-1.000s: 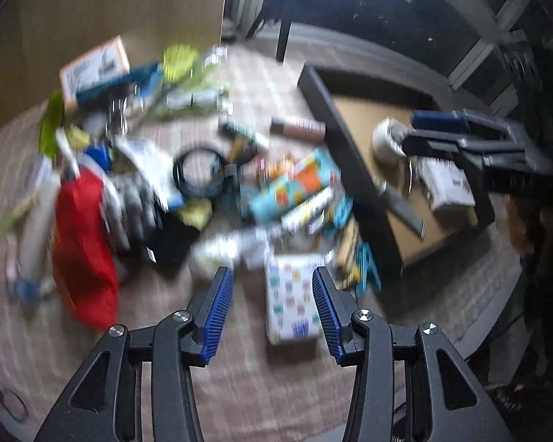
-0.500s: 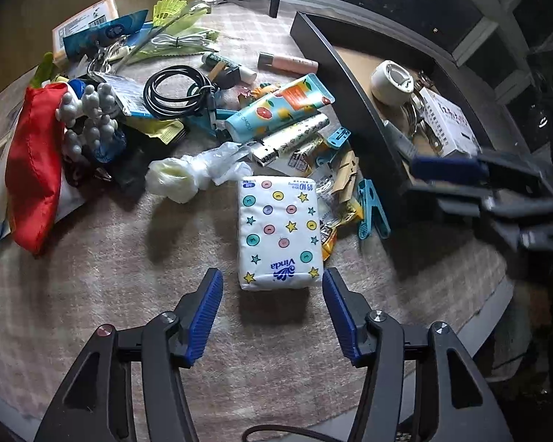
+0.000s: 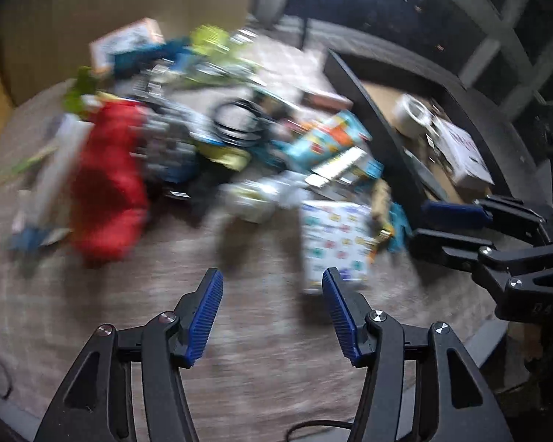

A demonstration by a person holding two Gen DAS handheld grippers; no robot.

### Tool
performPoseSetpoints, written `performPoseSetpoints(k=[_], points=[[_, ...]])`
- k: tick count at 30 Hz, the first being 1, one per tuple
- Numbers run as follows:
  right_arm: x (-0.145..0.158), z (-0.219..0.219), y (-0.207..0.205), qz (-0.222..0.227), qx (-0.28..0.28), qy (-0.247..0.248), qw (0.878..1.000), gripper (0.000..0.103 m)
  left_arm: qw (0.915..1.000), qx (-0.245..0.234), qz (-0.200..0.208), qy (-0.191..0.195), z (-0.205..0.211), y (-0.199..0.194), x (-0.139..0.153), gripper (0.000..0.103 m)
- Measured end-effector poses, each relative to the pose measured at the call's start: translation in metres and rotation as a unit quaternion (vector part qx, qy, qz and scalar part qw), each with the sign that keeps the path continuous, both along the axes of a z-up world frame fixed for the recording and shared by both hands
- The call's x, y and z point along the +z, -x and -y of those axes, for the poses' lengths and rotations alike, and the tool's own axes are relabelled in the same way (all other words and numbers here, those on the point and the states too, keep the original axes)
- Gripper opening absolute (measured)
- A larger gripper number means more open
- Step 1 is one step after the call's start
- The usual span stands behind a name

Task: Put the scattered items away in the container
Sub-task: 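Move both grippers back over the pile of items, then grasp the red pouch with the left gripper while the right grasps the white beaded cable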

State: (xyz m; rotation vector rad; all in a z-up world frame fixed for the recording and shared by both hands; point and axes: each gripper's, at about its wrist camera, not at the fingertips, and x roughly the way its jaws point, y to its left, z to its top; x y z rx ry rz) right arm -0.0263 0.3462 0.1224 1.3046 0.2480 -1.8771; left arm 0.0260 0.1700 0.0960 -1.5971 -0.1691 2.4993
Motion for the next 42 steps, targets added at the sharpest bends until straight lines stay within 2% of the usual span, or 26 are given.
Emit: performPoseSetpoints(k=[4,11,15,21,25,29,33,35,37,39,41,42], points=[[-0.004,0.018,-0.004,-0.002,0.014,-0.012,1.0,0.047,0.999,0.037,-0.019,0.013,0.039,-0.007,0.008,0.055],[0.008,0.059,0.002,-0.02,0.025,0.013,0.999,0.047,0.997,0.072,-0.026,0.011,0.083,-0.001,0.011,0.055],[0.018,0.087,0.015,-0.04,0.032,0.02,0.998,0.047,0.9978,0.059,-0.027,0.012,0.083,0.003,0.011,0.055],[0.038,0.122,0.049,-0.031,0.044,0.036,0.998,0.047,0.9983,0.043,-0.034,0.018,0.066,0.012,0.007,0.058],[0.044,0.157,0.065,-0.023,0.07,0.025,0.997,0.046,0.9978,0.046,-0.035,0.034,0.059,0.018,0.001,0.058],[0.031,0.196,0.075,0.001,0.1,-0.003,0.995,0.039,0.9961,0.066,-0.037,0.046,0.055,0.023,-0.005,0.058],[0.009,0.229,0.087,0.015,0.119,-0.041,0.992,0.035,0.9915,0.087,-0.047,0.084,0.048,0.028,-0.016,0.058],[-0.002,0.239,0.092,0.028,0.127,-0.053,0.99,0.03,0.9885,0.096,-0.057,0.102,0.047,0.029,-0.02,0.058],[-0.013,0.247,0.095,0.047,0.135,-0.063,0.988,0.026,0.9869,0.098,-0.06,0.114,0.049,0.031,-0.024,0.054],[-0.019,0.251,0.097,0.06,0.14,-0.068,0.986,0.021,0.9876,0.093,-0.067,0.108,0.054,0.029,-0.025,0.051],[-0.021,0.251,0.1,0.071,0.138,-0.06,0.986,0.012,0.9877,0.09,-0.077,0.102,0.057,0.025,-0.024,0.046],[-0.021,0.249,0.104,0.084,0.134,-0.05,0.986,0.01,0.9875,0.089,-0.083,0.1,0.059,0.024,-0.022,0.04]])
